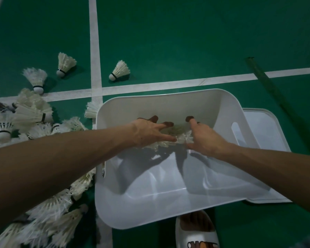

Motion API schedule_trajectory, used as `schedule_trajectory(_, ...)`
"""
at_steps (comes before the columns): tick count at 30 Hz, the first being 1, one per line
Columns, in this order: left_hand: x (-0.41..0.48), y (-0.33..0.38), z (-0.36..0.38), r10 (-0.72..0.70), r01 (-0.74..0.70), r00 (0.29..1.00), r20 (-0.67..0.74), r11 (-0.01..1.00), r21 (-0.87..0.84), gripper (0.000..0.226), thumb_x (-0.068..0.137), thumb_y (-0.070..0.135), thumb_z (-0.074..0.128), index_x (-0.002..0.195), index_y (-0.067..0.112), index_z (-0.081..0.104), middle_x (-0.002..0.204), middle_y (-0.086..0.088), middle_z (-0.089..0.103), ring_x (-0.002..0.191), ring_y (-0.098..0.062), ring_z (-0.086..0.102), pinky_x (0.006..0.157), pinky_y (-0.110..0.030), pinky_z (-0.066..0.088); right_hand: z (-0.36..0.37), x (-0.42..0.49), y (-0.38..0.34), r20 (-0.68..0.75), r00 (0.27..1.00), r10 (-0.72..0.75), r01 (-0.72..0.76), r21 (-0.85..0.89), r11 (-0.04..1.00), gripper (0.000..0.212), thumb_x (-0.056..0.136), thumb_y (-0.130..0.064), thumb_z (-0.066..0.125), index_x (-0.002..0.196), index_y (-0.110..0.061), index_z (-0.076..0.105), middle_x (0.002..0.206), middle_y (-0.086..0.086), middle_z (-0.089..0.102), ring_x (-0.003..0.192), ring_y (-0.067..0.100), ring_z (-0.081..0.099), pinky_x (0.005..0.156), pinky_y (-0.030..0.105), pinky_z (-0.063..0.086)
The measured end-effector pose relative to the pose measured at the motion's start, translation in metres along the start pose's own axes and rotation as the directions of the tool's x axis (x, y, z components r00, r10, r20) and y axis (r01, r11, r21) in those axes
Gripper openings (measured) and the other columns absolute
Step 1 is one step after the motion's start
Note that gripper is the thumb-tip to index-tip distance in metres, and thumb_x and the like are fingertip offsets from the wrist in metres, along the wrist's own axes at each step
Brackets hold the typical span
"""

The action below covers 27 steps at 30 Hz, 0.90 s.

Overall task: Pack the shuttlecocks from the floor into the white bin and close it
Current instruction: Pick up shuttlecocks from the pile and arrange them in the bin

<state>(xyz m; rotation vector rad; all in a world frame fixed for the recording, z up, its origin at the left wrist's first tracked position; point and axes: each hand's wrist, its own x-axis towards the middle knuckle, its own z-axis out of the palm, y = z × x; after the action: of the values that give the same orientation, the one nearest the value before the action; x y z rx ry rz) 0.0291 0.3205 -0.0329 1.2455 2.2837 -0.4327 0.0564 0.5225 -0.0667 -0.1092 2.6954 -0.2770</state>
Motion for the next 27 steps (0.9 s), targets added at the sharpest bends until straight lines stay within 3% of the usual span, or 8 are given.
schedule_trajectory(3, 0.003, 0.004, -0.004, -0.006, 0.006, 1.0, -0.004, 1.0, 0.028, 0.081, 0.098, 0.005, 0.043, 0.146, 0.051, -0.004, 0.159, -0.001, -0.016, 0.127, -0.036, 0.043, 0.074, -0.028, 0.046, 0.001, 0.003, -0.001, 0.003, 1.0, -0.027, 0.027, -0.022, 0.999, 0.061, 0.081, -0.025, 0.071, 0.131, -0.013, 0.038, 0.117, 0.014, 0.059, 0.102, 0.032, 0.059, 0.084, 0.042, 0.051)
schedule_trajectory(6, 0.004, 0.005, -0.005, -0.006, 0.006, 1.0, -0.003, 0.999, 0.045, 0.079, 0.099, 0.006, 0.042, 0.146, 0.049, -0.004, 0.159, 0.0, -0.014, 0.128, -0.035, 0.041, 0.077, -0.031, 0.045, 0.0, 0.009, -0.004, 0.015, 0.999, -0.031, 0.031, -0.04, 0.999, 0.056, 0.08, -0.021, 0.072, 0.128, -0.01, 0.045, 0.119, 0.015, 0.058, 0.106, 0.033, 0.057, 0.087, 0.041, 0.049)
schedule_trajectory(12, 0.01, 0.0, 0.004, -0.027, 0.028, 0.998, -0.048, 0.999, 0.019, 0.075, 0.099, 0.008, 0.041, 0.148, 0.046, -0.002, 0.16, 0.002, -0.008, 0.135, -0.035, 0.033, 0.086, -0.034, 0.045, -0.001, 0.009, 0.007, 0.026, 1.0, -0.01, 0.014, -0.144, 0.989, 0.086, 0.072, -0.028, 0.08, 0.142, -0.014, 0.031, 0.119, 0.015, 0.053, 0.102, 0.036, 0.058, 0.08, 0.038, 0.048)
schedule_trajectory(14, 0.01, 0.0, 0.003, -0.03, 0.031, 0.999, -0.045, 0.999, 0.02, 0.074, 0.099, 0.009, 0.04, 0.148, 0.045, -0.001, 0.16, 0.004, -0.009, 0.137, -0.035, 0.029, 0.094, -0.038, 0.044, 0.0, 0.009, 0.011, 0.021, 1.0, 0.003, 0.001, -0.169, 0.986, 0.07, 0.073, -0.026, 0.08, 0.13, -0.011, 0.042, 0.115, 0.014, 0.057, 0.099, 0.034, 0.059, 0.074, 0.035, 0.047)
schedule_trajectory(20, 0.012, -0.003, 0.006, -0.025, 0.027, 0.999, -0.048, 0.999, 0.043, 0.079, 0.096, 0.008, 0.047, 0.149, 0.042, -0.002, 0.159, 0.006, -0.014, 0.133, -0.032, 0.034, 0.091, -0.037, 0.045, 0.001, 0.019, 0.001, -0.025, 0.997, -0.075, 0.07, -0.163, 0.984, 0.035, 0.078, -0.017, 0.071, 0.107, -0.009, 0.052, 0.103, 0.016, 0.063, 0.092, 0.035, 0.062, 0.072, 0.036, 0.049)
schedule_trajectory(27, 0.012, -0.007, 0.008, -0.01, 0.011, 0.995, -0.103, 1.0, 0.009, 0.066, 0.099, 0.014, 0.04, 0.148, 0.042, 0.007, 0.16, 0.007, -0.003, 0.127, -0.03, 0.043, 0.091, -0.041, 0.047, 0.0, 0.024, 0.001, -0.016, 0.996, -0.091, 0.089, -0.094, 0.992, 0.04, 0.076, -0.016, 0.072, 0.111, -0.008, 0.053, 0.105, 0.016, 0.064, 0.094, 0.034, 0.062, 0.077, 0.038, 0.053)
